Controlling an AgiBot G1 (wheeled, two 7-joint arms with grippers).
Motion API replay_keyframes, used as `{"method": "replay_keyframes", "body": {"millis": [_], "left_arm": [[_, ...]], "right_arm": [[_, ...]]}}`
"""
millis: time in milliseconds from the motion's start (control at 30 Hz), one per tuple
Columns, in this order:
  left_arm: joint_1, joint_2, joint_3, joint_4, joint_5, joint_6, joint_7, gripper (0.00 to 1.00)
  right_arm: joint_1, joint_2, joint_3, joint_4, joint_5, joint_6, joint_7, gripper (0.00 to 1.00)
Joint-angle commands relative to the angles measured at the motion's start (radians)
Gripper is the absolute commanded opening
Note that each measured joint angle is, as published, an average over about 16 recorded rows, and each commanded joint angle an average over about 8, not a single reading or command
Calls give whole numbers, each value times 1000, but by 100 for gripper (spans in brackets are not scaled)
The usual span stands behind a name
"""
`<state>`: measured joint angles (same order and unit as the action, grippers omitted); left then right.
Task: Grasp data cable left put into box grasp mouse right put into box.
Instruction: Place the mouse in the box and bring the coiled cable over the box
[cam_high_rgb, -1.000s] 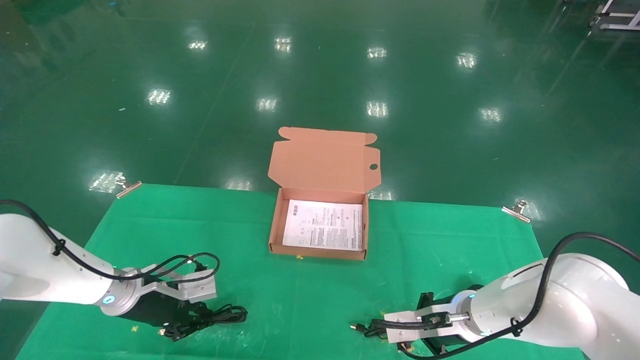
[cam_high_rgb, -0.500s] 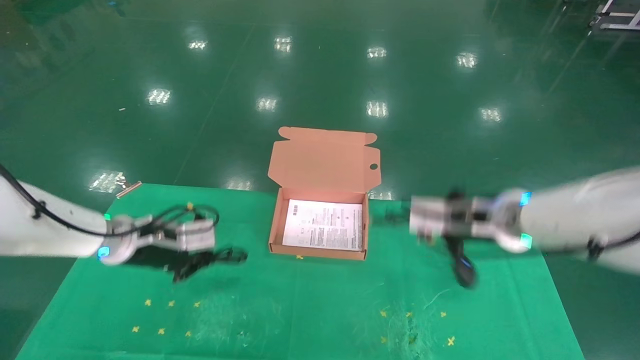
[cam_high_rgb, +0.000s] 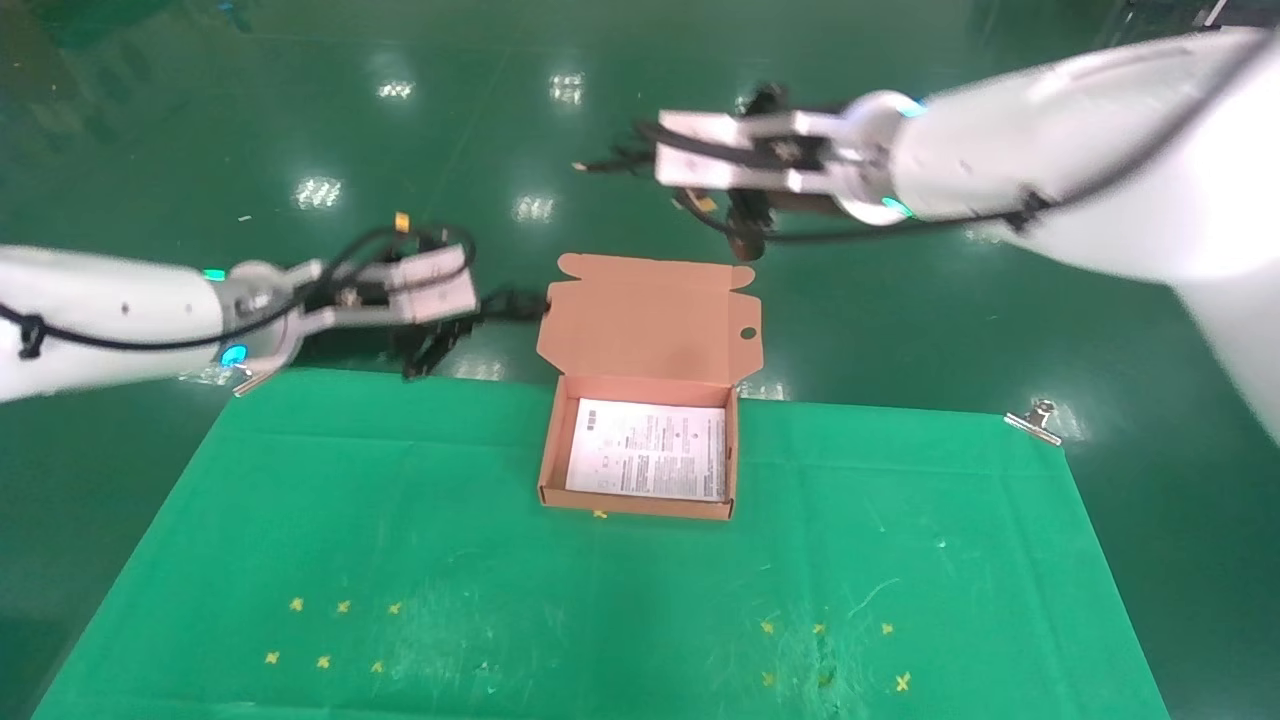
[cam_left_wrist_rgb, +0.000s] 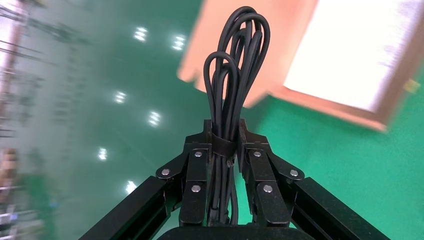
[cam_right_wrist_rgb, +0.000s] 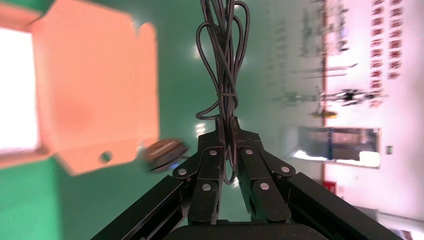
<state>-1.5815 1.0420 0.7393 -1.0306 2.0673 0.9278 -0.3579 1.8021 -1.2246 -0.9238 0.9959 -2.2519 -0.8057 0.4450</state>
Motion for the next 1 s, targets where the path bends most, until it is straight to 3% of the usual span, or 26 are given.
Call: {"method": "replay_keyframes", "body": {"millis": [33,200,400,700,1000], "left_arm": [[-11,7,-6,-21,22,-24,-30,0],[-30,30,-8,-23,91,-55,-86,0],[-40,43,-6,-25,153,-66,-140,0],[-21,4,6,-46,224,-49,-169,0],[16,-55,15,-113,341,33,-284,0]], "right_arm": [[26,-48,1,-72,9,44,-38,0],[49,-108,9,-182,87,111,-119,0],[57,-126,8,-209,165,145,-179,0],[44,-126,-32,-218,204,171,-182,0],[-3,-134,-111,-245,256,178,-177,0]]}}
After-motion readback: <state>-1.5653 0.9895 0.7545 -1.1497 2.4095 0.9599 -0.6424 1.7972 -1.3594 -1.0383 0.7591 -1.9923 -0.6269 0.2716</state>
